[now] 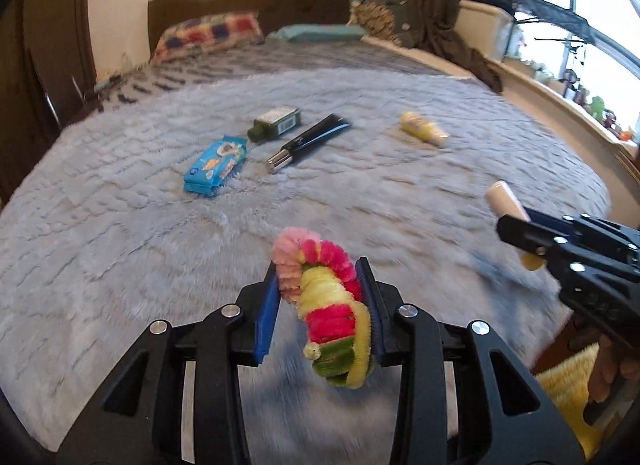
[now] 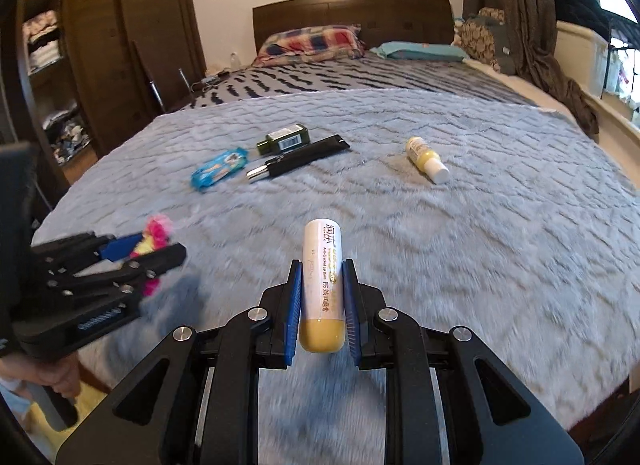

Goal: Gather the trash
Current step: 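Grasp the pink-yellow fuzzy toy with the left tool while the right tool grasps the yellow-capped tube, then lower the fuzzy toy and tube below the bed edge and open both tools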

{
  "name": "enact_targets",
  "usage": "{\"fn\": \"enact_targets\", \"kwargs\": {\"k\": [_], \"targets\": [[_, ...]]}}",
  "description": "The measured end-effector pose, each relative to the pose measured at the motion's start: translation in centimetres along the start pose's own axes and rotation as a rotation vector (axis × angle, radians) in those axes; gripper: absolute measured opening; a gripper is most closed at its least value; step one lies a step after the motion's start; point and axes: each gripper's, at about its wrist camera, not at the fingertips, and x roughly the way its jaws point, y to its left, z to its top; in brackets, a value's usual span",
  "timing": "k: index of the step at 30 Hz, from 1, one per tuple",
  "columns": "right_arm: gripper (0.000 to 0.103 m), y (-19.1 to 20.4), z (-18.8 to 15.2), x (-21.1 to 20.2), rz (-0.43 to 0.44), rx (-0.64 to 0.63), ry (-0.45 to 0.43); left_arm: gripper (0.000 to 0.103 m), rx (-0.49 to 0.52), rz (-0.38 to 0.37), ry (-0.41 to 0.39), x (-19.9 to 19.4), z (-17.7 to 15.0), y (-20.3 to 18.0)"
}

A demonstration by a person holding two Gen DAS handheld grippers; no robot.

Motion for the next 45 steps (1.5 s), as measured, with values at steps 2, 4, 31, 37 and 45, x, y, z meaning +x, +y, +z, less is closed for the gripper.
{"fn": "enact_targets", "kwargs": {"k": [2,4,31,37,45], "targets": [[0.021,0.3,-1.0,-1.2,0.003,0.000,-0.009,0.035,0.018,-0.001,-0.025,-1.7,-1.1,-0.6],[0.021,0.7,-2.2,-2.6,0.001,-0.006,-0.021,0.035,0.026,-0.012,-0.046,-3.4,-2.2,-1.3],[0.021,4.4,-17.3,-1.3,0.110,0.060,0.275,0.035,-0.045,-0.095,0.247,-1.4,-20.9,-3.8],[0.021,3.8,-19.1,0.9,0.127,0.086,0.361,0.035,-0.067,-0.111,0.352,1.6,-22.9,-3.6],[0.021,3.3,-21.8,4.2,0.130,0.104,0.514,0.035,-0.071,-0.127,0.448,4.1,-24.5,-4.0]]}}
